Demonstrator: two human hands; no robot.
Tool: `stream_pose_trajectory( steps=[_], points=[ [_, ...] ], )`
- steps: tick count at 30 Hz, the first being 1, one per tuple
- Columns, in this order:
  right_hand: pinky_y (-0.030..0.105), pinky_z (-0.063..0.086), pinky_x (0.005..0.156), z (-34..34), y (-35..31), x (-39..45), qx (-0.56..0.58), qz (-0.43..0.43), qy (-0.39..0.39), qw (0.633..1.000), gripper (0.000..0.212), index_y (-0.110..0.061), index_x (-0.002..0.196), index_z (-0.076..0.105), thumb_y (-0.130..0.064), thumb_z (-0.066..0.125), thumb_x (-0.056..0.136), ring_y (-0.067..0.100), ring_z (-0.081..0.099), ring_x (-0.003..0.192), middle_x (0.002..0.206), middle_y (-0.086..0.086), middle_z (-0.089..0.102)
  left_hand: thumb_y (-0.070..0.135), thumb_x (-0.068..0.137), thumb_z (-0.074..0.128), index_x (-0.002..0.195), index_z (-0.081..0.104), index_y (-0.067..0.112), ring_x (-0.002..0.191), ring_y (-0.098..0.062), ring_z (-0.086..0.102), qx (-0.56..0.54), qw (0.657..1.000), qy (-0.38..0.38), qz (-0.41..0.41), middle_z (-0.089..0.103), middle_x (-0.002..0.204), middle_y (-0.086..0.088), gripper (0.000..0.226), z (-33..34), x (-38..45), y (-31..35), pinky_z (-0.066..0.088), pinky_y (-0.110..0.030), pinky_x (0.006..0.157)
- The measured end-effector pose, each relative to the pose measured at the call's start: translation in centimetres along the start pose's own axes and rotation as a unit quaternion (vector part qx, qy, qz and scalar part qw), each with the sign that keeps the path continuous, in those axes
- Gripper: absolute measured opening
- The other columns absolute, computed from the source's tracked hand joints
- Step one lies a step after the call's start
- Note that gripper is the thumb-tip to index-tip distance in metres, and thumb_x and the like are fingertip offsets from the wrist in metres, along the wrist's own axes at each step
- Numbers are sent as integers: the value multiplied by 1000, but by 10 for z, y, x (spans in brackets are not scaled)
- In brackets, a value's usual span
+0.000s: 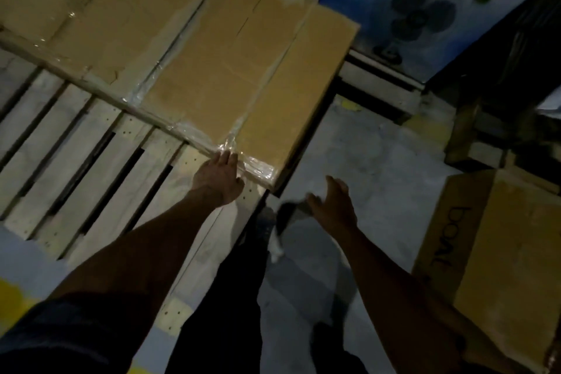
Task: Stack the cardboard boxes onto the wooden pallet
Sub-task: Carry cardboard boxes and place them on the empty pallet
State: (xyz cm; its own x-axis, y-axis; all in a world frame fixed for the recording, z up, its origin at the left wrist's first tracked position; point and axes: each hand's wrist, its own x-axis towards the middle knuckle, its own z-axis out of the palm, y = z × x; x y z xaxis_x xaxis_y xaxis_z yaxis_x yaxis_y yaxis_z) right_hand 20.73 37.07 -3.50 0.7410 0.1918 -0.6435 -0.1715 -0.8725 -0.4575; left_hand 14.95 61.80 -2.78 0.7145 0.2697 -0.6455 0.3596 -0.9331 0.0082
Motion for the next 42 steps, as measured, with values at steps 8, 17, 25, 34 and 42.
stream_pose_trajectory(
  steps=[8, 17, 25, 34, 42],
  points=[
    [43, 34, 115, -38, 96, -140, -14, -33, -19, 999, 67, -16, 156, 31, -43, 54, 100, 33, 36, 142, 158, 11, 33, 37, 99, 46, 143, 41, 7, 133, -30, 42, -81, 991, 82, -63, 46, 145, -12, 53, 46, -185, 91, 39, -39, 105],
    [44, 38, 112, -91, 152, -281, -74, -71, -27, 994, 67, -19, 155, 31, -48, 52, 99, 34, 39, 140, 156, 12, 37, 35, 99, 48, 135, 50, 6, 123, -33, 52, -203, 962, 135, -121, 55, 137, -17, 47, 68, -368, 149, 44, -39, 99],
    [45, 38, 112, -117, 108, -320, -123, -122, -38, 984, 68, -19, 155, 31, -46, 55, 97, 34, 39, 139, 155, 12, 37, 33, 97, 48, 132, 51, 2, 119, -36, 55, -261, 940, 154, -154, 58, 132, -20, 46, 51, -425, 139, 47, -41, 95],
    [44, 36, 112, -127, 20, -253, -179, -137, -42, 973, 73, -19, 157, 26, -45, 57, 97, 33, 35, 142, 157, 12, 33, 40, 97, 43, 144, 42, 5, 126, -34, 51, -293, 932, 139, -158, 53, 139, -18, 58, 7, -359, 94, 43, -39, 101],
    [44, 32, 114, -160, -48, -176, -207, -161, -53, 964, 74, -18, 158, 23, -43, 58, 98, 34, 29, 145, 160, 12, 28, 32, 97, 50, 149, 32, 4, 129, -35, 49, -331, 920, 144, -155, 50, 142, -20, 62, -49, -285, 80, 45, -41, 101]
  ],
)
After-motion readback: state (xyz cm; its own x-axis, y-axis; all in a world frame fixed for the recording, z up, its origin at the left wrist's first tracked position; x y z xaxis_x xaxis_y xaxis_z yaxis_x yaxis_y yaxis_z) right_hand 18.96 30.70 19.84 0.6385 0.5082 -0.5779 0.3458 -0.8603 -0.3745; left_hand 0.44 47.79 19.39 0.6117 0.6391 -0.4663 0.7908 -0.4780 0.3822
